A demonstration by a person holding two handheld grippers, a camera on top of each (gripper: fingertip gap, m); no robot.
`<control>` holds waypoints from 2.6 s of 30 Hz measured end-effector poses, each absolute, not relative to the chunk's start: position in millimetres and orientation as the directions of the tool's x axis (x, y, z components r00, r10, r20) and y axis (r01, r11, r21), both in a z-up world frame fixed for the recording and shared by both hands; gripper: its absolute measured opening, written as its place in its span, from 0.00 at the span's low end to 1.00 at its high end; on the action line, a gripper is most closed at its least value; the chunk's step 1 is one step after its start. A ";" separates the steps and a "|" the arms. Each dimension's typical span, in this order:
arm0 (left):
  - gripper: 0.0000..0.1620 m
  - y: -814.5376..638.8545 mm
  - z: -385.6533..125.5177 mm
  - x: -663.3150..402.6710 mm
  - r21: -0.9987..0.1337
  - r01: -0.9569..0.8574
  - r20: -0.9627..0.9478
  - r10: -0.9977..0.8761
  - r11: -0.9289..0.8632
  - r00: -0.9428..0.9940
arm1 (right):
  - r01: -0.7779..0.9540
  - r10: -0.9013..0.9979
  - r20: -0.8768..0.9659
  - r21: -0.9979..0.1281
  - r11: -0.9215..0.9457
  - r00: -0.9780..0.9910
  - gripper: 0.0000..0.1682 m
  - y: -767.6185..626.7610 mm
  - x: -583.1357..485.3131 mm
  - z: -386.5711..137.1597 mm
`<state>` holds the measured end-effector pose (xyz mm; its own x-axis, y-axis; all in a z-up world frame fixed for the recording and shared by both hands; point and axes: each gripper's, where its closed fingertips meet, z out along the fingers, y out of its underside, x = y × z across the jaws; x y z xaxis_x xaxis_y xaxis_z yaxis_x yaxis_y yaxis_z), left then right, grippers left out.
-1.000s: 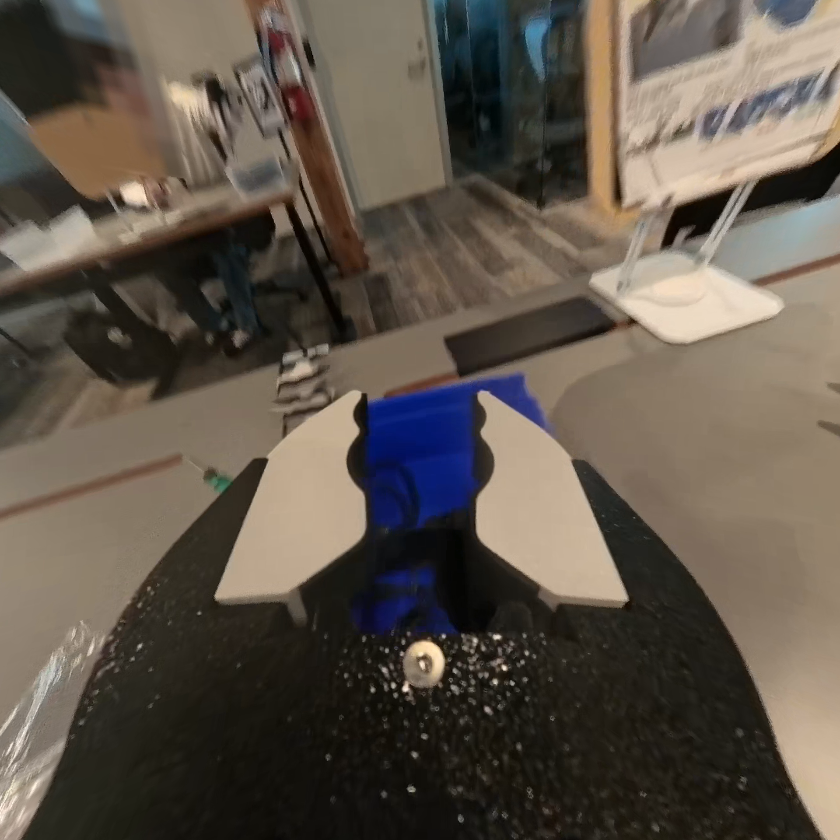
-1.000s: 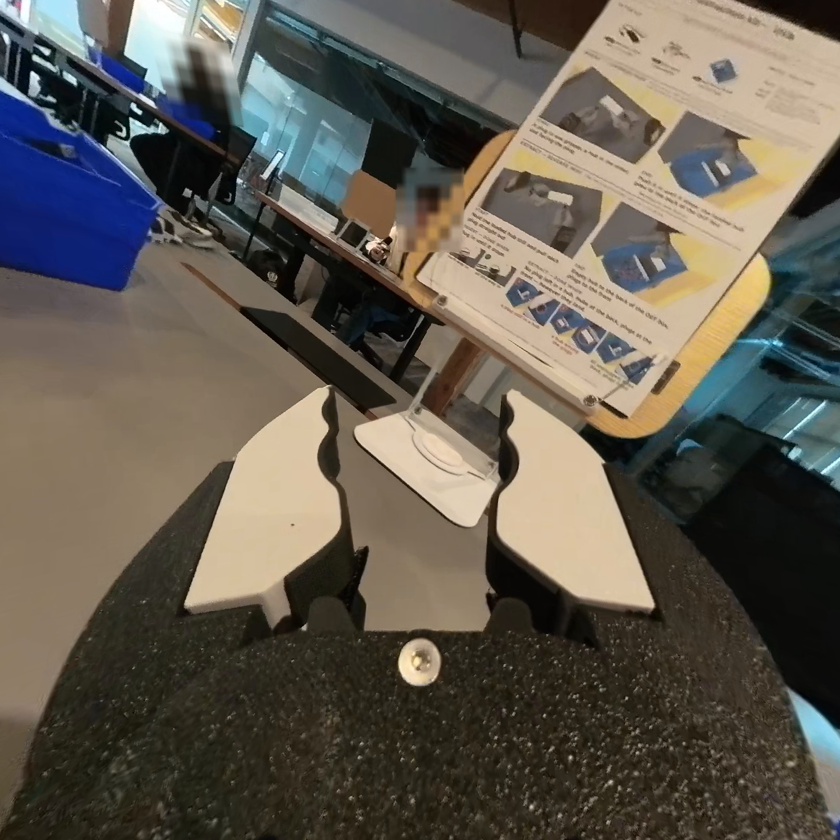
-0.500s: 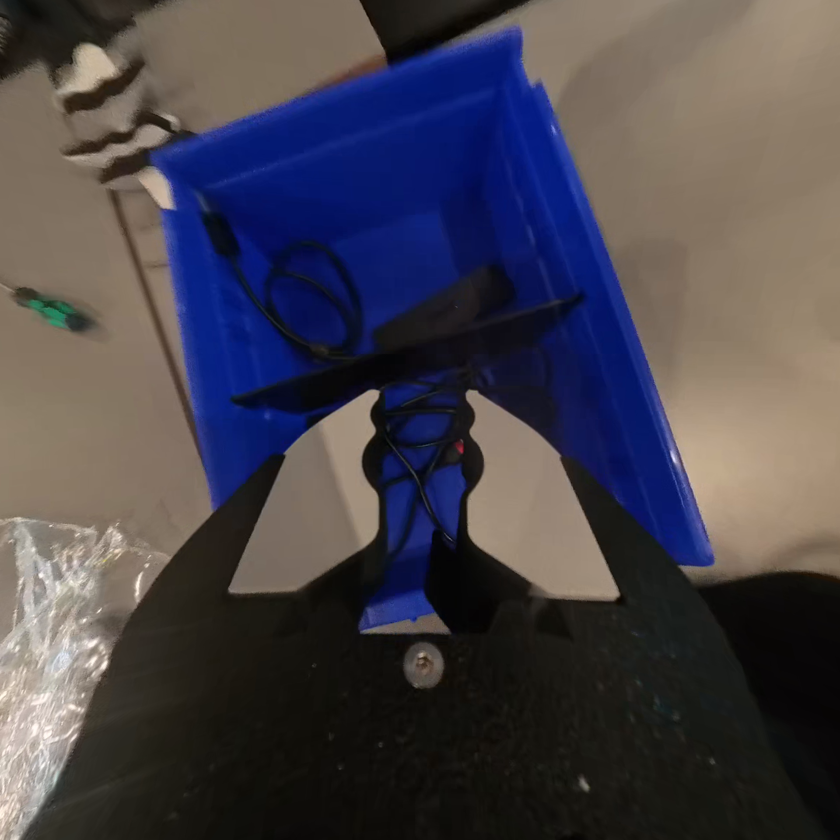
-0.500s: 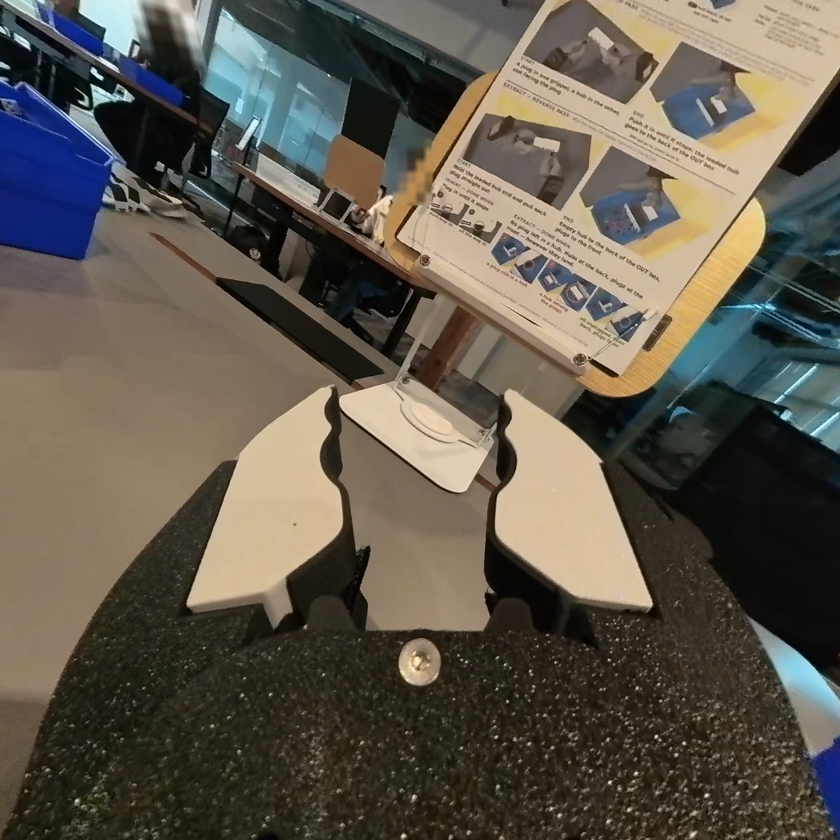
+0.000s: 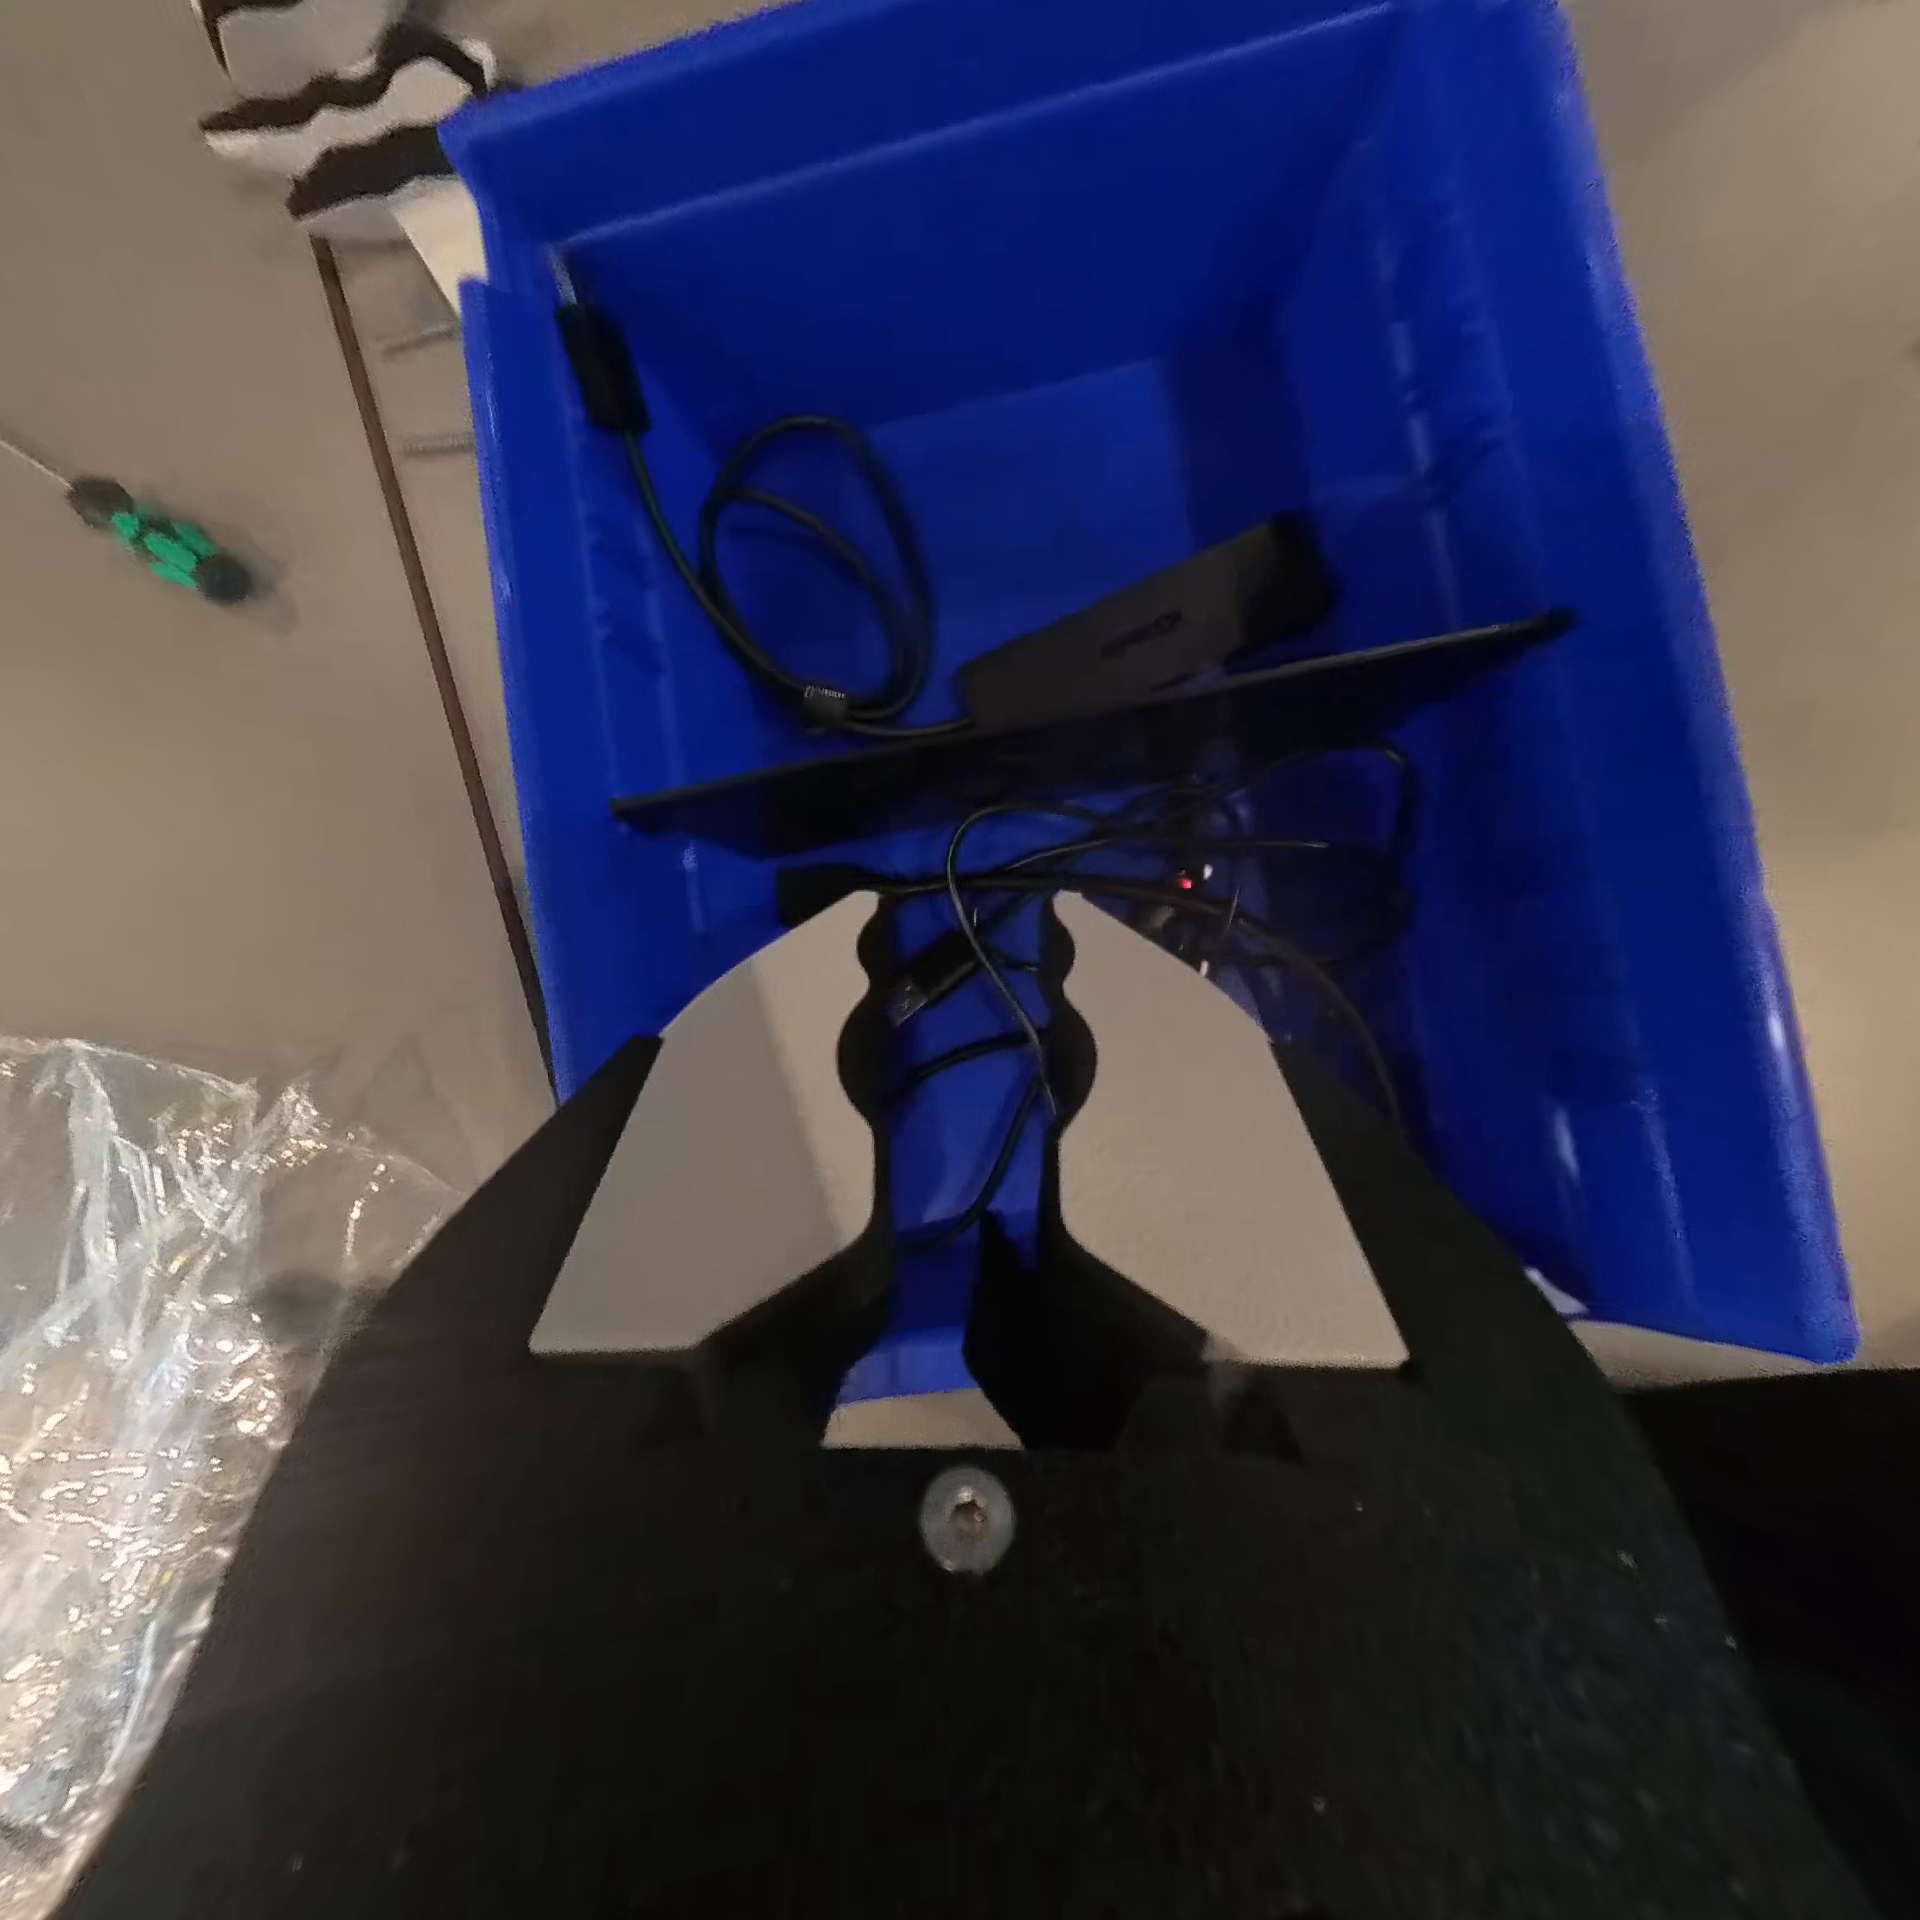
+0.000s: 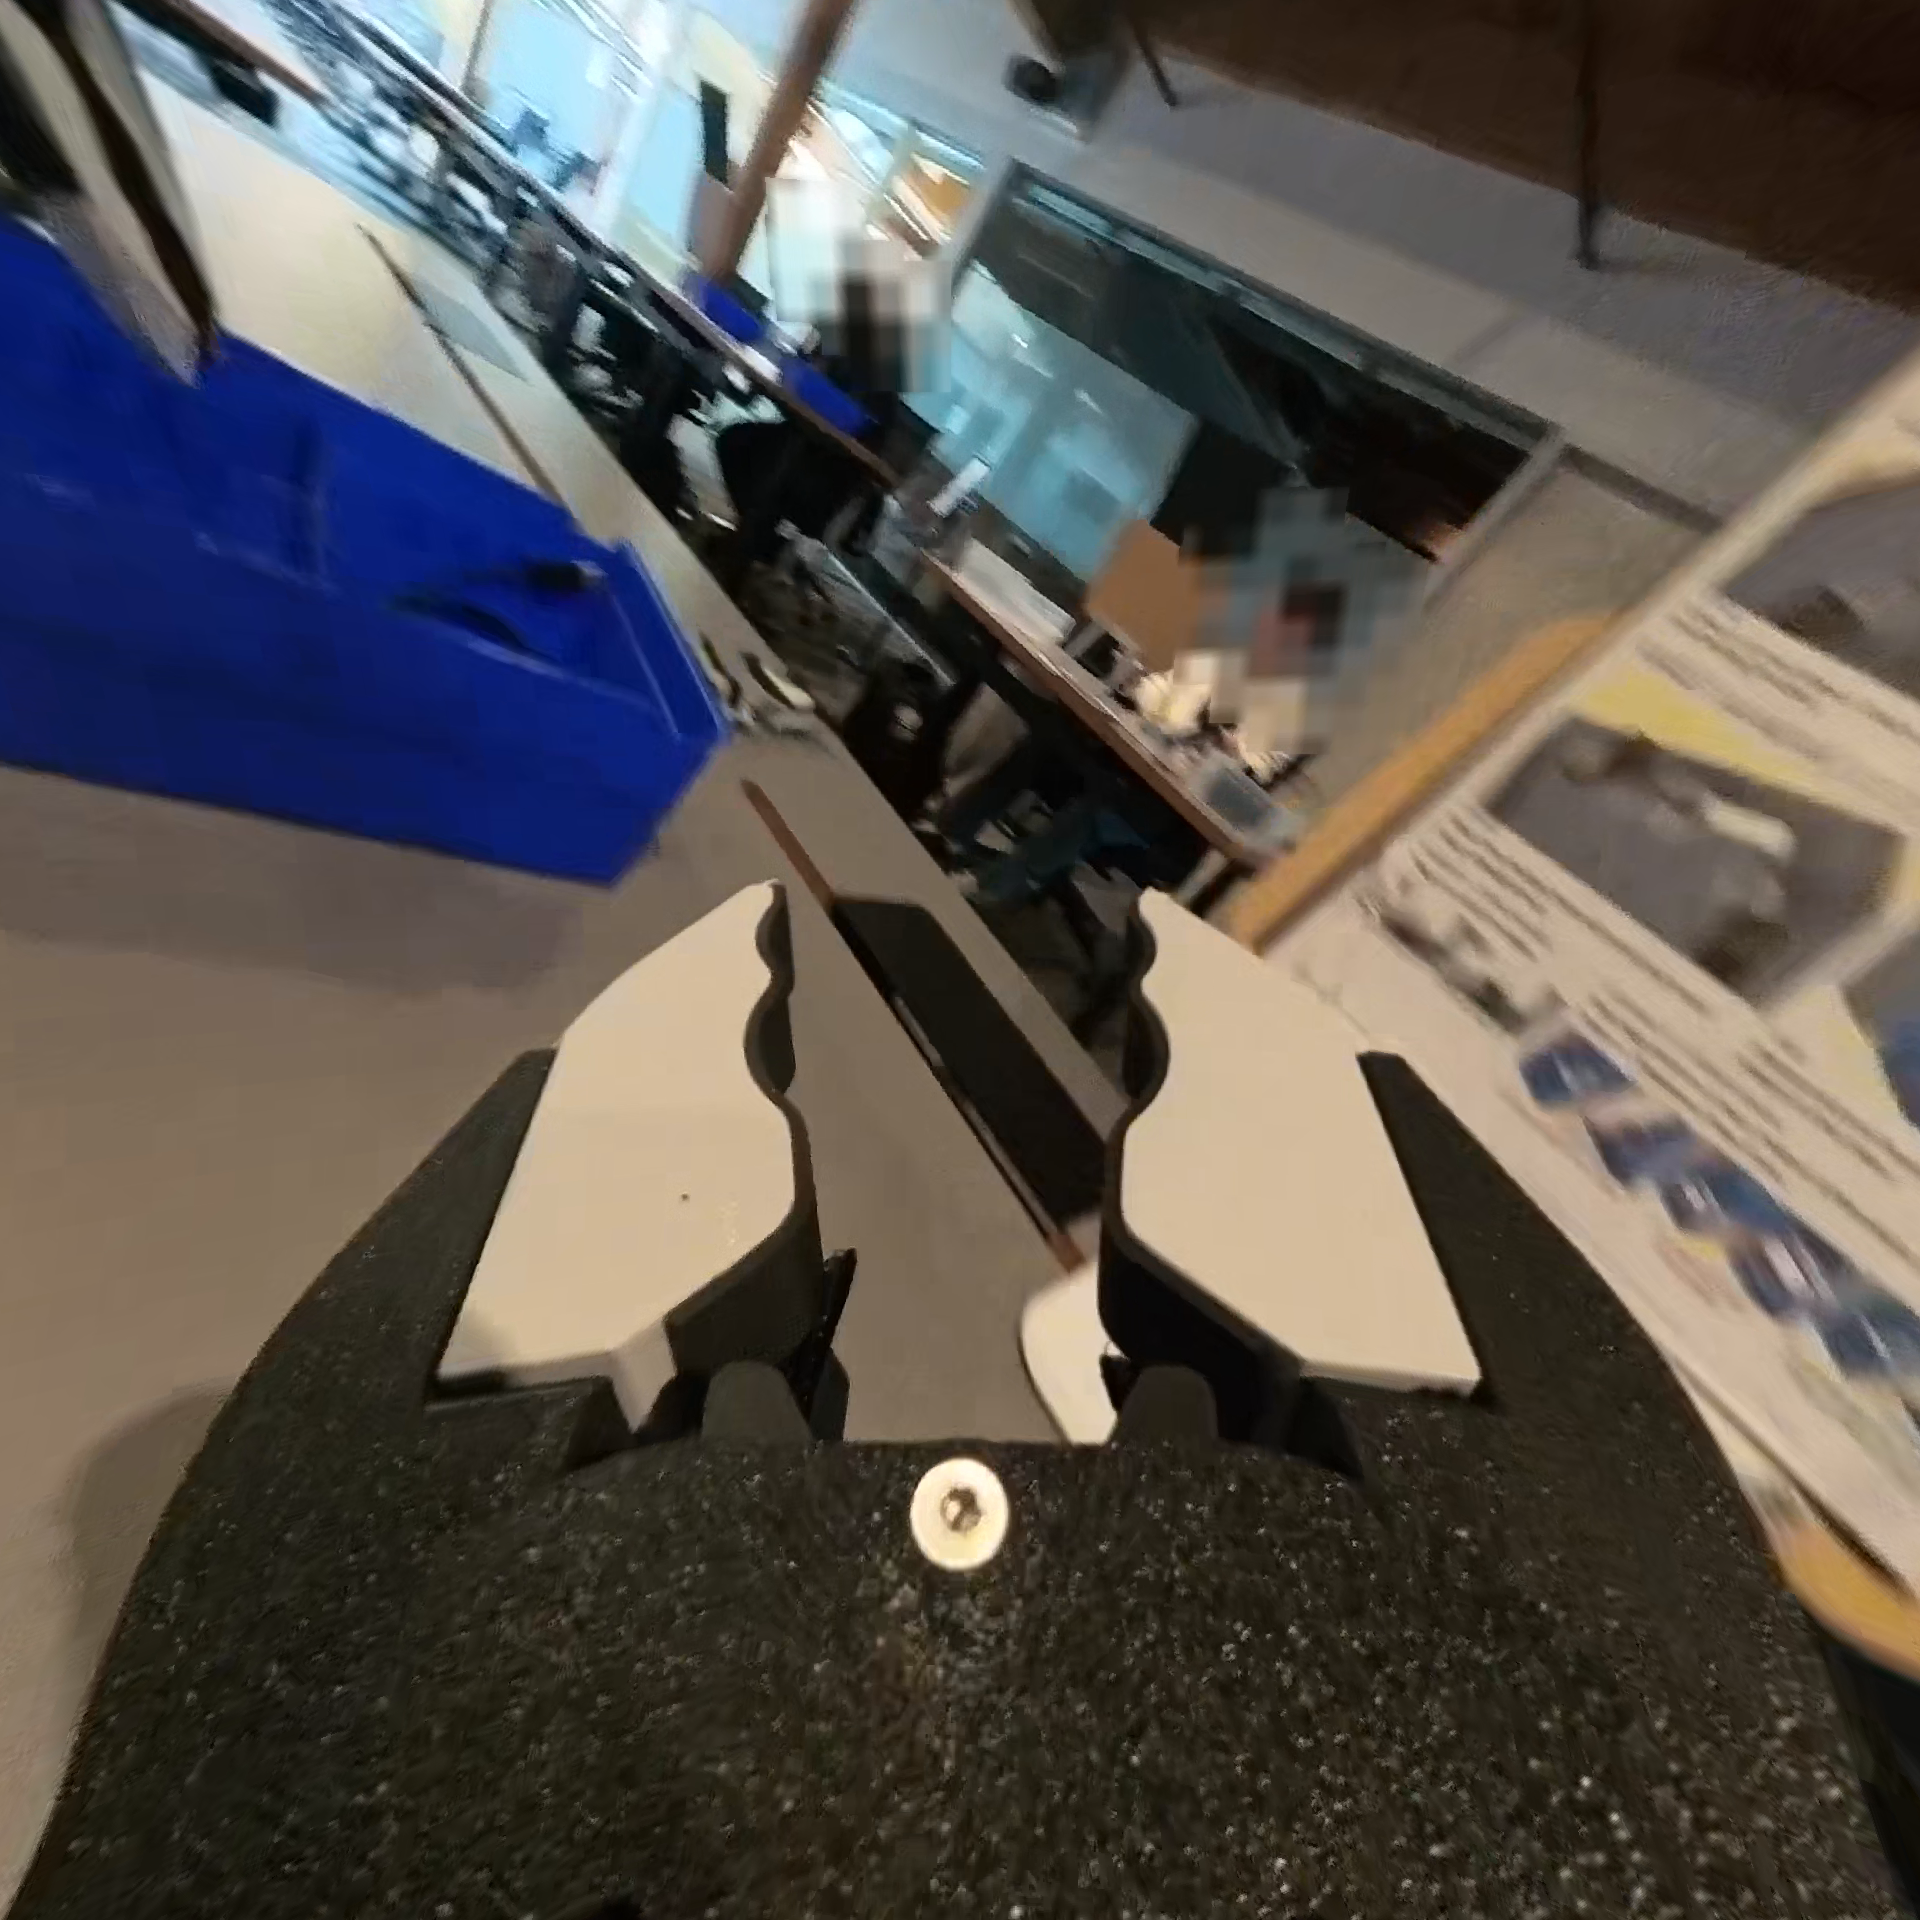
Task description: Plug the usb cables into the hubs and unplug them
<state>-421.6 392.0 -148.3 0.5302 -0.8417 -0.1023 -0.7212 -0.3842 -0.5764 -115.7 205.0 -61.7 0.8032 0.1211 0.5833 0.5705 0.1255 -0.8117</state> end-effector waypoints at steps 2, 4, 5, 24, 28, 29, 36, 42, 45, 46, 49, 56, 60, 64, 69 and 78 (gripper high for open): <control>0.16 393.3 -151.0 -425.5 -0.573 -0.718 -0.093 -0.840 -0.394 0.535 | 0.559 0.198 0.584 -0.812 0.171 0.787 0.36 233.5 -147.8 -49.3; 0.16 396.9 -147.5 -425.6 -0.599 -0.705 -0.099 -0.839 -0.379 0.535 | 0.559 0.253 0.592 -0.806 0.194 0.765 0.36 258.3 -175.6 -43.8; 0.16 399.0 -143.9 -422.9 -0.623 -0.692 -0.099 -0.840 -0.365 0.533 | 0.558 0.260 0.597 -0.802 0.214 0.759 0.36 267.1 -186.5 -40.5; 0.13 479.7 -203.5 -377.5 0.072 -0.885 -0.302 -0.856 -0.460 0.421 | 0.439 0.179 0.481 -0.868 0.232 0.858 0.34 175.2 -165.3 -27.6; 0.10 487.8 -216.1 -381.6 0.162 -0.867 -0.410 -0.831 -0.472 0.376 | 0.457 0.118 0.485 -0.867 0.199 0.867 0.33 140.7 -142.2 -33.9; 0.12 488.4 -219.3 -384.0 0.192 -0.859 -0.438 -0.825 -0.474 0.357 | 0.458 0.106 0.482 -0.868 0.192 0.870 0.33 133.5 -136.4 -35.6; 0.08 506.3 -222.9 -383.6 0.216 -0.863 -0.607 -0.755 -0.457 0.248 | 0.402 0.052 0.411 -0.906 0.128 0.910 0.32 104.5 -95.0 -58.8; 0.00 509.2 -207.9 -384.4 0.162 -0.899 -0.622 -0.750 -0.406 0.227 | 0.369 0.011 0.372 -0.925 0.092 0.928 0.31 92.3 -66.8 -81.6; 0.00 504.4 -180.8 -378.9 0.035 -0.916 -0.595 -0.745 -0.399 0.302 | 0.362 -0.004 0.363 -0.928 0.084 0.932 0.31 88.4 -56.3 -89.9; 0.00 501.7 -170.5 -376.7 -0.011 -0.918 -0.576 -0.748 -0.397 0.331 | 0.358 -0.011 0.358 -0.930 0.082 0.933 0.31 87.5 -52.8 -91.4; 0.00 490.8 -143.0 -371.6 -0.131 -0.901 -0.481 -0.768 -0.415 0.423 | 0.315 -0.014 0.315 -0.945 0.092 0.949 0.30 84.3 -47.0 -94.0; 0.00 474.3 -162.3 -372.3 -0.089 -0.875 -0.366 -0.801 -0.477 0.474 | 0.291 -0.004 0.292 -0.952 0.093 0.956 0.30 84.4 -47.2 -100.7; 0.20 468.2 -193.7 -369.8 -0.035 -0.844 -0.285 -0.804 -0.536 0.522 | 0.302 0.011 0.305 -0.949 0.091 0.952 0.30 84.3 -51.6 -104.0; 0.25 464.7 -212.0 -354.0 -0.046 -0.841 -0.192 -0.821 -0.540 0.538 | 0.319 0.020 0.322 -0.944 0.084 0.947 0.30 85.1 -53.3 -106.8; 0.19 462.6 -226.3 -342.9 -0.028 -0.857 -0.135 -0.848 -0.514 0.513 | 0.315 0.029 0.319 -0.945 0.086 0.947 0.30 85.0 -53.0 -107.7; 0.19 468.5 -246.1 -344.8 0.010 -0.831 -0.092 -0.828 -0.556 0.553 | 0.337 0.036 0.341 -0.937 0.087 0.939 0.30 85.0 -55.8 -107.9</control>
<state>-344.8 468.5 -246.1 0.5529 -0.8281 -0.0921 -0.8311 -0.5560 0.0103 -55.8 85.0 -107.9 0.9392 0.0361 0.3414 0.3373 0.0869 -0.9374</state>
